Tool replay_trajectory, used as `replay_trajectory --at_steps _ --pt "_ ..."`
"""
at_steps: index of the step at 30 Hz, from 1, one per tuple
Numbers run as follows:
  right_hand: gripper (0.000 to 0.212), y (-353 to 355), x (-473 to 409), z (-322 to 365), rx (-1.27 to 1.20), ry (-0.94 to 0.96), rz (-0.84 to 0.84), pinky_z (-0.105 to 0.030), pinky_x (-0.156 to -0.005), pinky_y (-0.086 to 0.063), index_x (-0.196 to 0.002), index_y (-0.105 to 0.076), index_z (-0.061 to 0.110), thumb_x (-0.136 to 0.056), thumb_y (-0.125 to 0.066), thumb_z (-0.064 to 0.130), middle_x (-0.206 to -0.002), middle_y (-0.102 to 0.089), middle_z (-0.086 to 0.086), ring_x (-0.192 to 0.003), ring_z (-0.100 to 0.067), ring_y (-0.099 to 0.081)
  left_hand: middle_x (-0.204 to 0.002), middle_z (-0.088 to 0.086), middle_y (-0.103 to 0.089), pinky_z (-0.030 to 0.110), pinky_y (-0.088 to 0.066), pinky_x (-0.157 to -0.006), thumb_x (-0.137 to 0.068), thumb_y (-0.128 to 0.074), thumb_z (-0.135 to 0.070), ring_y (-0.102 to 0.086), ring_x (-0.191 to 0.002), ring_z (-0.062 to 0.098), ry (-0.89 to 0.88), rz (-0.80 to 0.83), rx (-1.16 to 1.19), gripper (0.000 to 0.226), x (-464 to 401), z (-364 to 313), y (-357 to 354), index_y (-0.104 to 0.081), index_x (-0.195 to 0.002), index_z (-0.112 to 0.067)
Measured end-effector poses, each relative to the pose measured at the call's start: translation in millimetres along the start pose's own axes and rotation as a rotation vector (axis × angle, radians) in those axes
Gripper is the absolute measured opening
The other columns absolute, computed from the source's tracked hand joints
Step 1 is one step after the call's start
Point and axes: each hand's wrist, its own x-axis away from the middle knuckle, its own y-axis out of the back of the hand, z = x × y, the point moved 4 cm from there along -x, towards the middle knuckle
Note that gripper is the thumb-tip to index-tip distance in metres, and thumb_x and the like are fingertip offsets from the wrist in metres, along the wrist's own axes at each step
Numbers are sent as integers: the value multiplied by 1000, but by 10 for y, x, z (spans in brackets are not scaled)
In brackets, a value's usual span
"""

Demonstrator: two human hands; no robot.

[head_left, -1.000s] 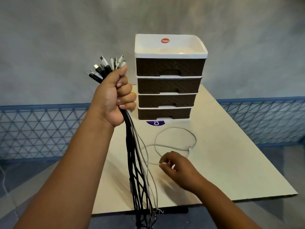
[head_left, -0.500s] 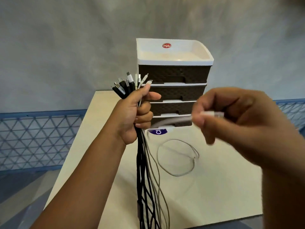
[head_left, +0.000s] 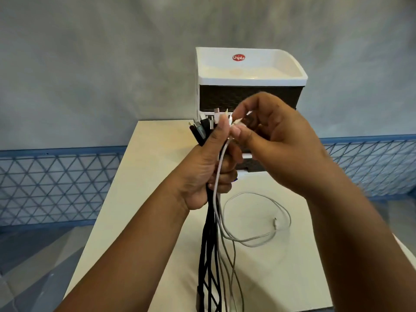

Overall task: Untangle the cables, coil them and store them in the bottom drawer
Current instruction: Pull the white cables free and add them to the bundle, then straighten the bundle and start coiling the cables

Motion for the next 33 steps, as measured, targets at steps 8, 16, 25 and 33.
replay_trajectory --at_steps 8,16,25,33 --pt "25 -305 77 -617 -282 -119 -144 -27 -54 -45 -105 -53 17 -97 -53 40 -78 -55 -3 -66 -7 -51 -46 -4 -24 22 -16 -41 -93 -50 -47 -22 -40 8 -8 56 33 51 1 53 -71 -31 -54 -19" --pt "23 -476 1103 -2370 555 -532 215 -38 -92 -48 -110 -68 19 -96 -51 17 -116 -65 -6 -108 -27 -60 -51 -5 -40 15 -35 -40 -97 -45 -49 -41 -40 6 1 -46 157 52 87 43 -28 -37 -54 -20" --pt "22 -393 1680 -2273 541 -514 281 -29 -80 -45 -105 -72 22 -90 -59 32 -103 -61 -1 -98 -21 -57 -42 -7 -23 18 -11 -38 -99 -48 -46 -19 -32 4 -60 -147 253 49 238 36 -156 -39 -58 -21" --pt "23 -498 2239 -1753 355 -461 487 -22 -62 -40 -100 -70 19 -93 -57 36 -89 -68 1 -79 -13 -60 -41 -7 -21 18 -12 -37 -98 -51 -43 -16 -34 7 -155 -240 180 52 760 74 -585 -29 -55 -22"
